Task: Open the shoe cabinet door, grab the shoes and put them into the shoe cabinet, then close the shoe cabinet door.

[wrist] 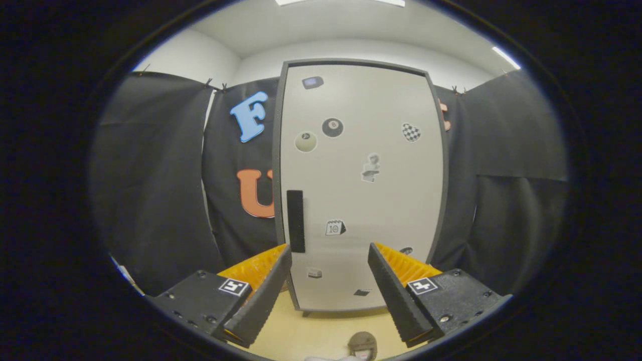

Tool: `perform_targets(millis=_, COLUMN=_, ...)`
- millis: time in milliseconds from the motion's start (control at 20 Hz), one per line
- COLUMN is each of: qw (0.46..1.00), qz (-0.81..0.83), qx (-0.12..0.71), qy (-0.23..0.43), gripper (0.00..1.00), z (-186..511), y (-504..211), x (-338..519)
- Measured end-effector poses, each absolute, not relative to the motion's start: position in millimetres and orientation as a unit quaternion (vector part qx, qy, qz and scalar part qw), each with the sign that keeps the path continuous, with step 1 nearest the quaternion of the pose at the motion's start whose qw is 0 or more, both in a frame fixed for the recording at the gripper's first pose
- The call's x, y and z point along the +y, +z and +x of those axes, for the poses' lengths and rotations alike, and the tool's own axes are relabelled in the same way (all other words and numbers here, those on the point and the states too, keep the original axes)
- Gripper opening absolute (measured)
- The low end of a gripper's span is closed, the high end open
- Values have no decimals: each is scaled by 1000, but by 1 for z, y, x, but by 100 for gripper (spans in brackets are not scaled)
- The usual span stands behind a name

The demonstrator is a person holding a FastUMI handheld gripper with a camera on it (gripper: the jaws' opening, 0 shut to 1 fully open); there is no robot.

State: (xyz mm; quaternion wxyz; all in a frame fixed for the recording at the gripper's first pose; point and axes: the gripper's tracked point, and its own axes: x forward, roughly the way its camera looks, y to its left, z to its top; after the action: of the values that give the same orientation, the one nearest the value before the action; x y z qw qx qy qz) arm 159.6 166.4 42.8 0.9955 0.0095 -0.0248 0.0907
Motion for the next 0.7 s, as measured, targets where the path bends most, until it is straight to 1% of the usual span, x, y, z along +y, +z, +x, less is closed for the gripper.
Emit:
perform_targets(millis=350, qw=992, qz=-2, qx=-21, qy=125, gripper=97, z=233, y=55, x=229)
perform_targets(millis=400, qw=992, qz=2, qx=-21, qy=127, gripper=90, z=240, y=57, x=234)
perform_targets(millis=450, qw=992, qz=4, qx=-17, qy=123, gripper=87, z=247, y=56, x=237)
perform_targets(millis=500, qw=993, qz=3, qx=-13, qy=120, gripper=77, z=252, y=54, x=238)
perform_targets(millis=650, qw=992, qz=1, qx=-4, qy=124, gripper=68, z=263, y=51, x=246)
perform_targets(millis=700, qw=993, qz=1, qx=-8, qy=115, gripper=65, z=265, y=51, x=242)
